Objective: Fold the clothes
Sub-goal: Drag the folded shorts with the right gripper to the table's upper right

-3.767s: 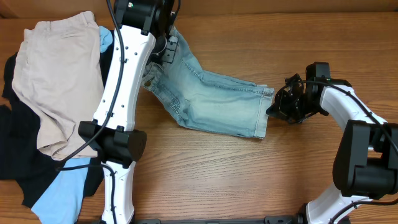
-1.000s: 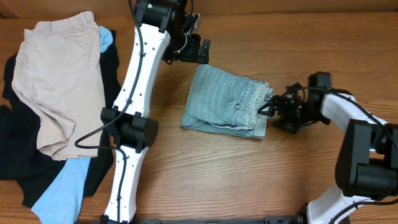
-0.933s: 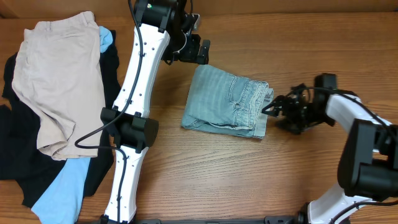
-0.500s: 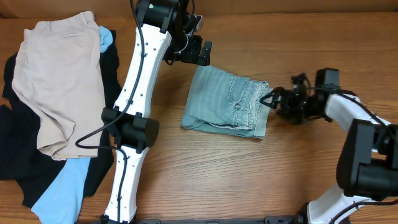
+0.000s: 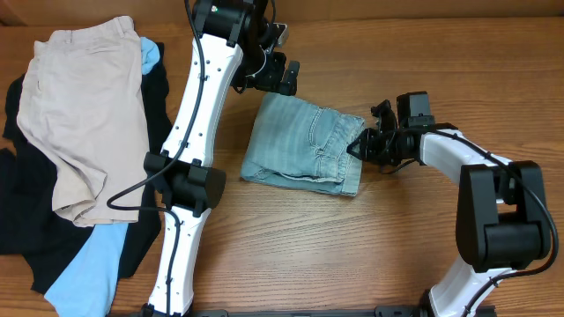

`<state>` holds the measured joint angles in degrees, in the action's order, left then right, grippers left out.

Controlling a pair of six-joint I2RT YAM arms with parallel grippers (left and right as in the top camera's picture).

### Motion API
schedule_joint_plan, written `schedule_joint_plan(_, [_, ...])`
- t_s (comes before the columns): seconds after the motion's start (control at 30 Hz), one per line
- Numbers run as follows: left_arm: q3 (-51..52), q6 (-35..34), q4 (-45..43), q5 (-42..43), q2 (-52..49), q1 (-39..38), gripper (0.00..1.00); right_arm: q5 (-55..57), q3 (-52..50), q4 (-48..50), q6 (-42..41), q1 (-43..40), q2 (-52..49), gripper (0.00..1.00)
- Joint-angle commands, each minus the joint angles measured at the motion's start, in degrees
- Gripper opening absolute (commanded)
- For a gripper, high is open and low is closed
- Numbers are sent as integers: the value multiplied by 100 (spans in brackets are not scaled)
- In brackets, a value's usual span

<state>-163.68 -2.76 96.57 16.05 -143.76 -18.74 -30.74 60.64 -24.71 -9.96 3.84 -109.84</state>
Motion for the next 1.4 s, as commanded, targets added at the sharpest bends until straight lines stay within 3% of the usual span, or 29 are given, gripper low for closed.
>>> schedule_joint_plan(0.0, [-57,149,22,-175,66,9,100,107,11,-7,-247,-109,-85,4])
schedule_joint_plan(0.17, [-57,105,13,-315,66,9,100,-612,31,201,-411,-415,-79,4])
schedule_joint_plan(0.4, [-57,81,7,-315,66,9,100,-1261,256,833,-1272,-1366,-74,4])
schedule_joint_plan(0.87, [-57,-201,-74,-313,66,9,100,-1248,511,2166,-3185,-4485,-74,4])
schedule_joint_plan(1.17, [-57,-221,-129,-315,63,9,100,-52,511,2815,-3587,-4151,-79,4])
schedule_joint_plan(1.37, [-57,-417,-293,-313,63,7,100,1757,509,3211,-4360,-3407,-98,4])
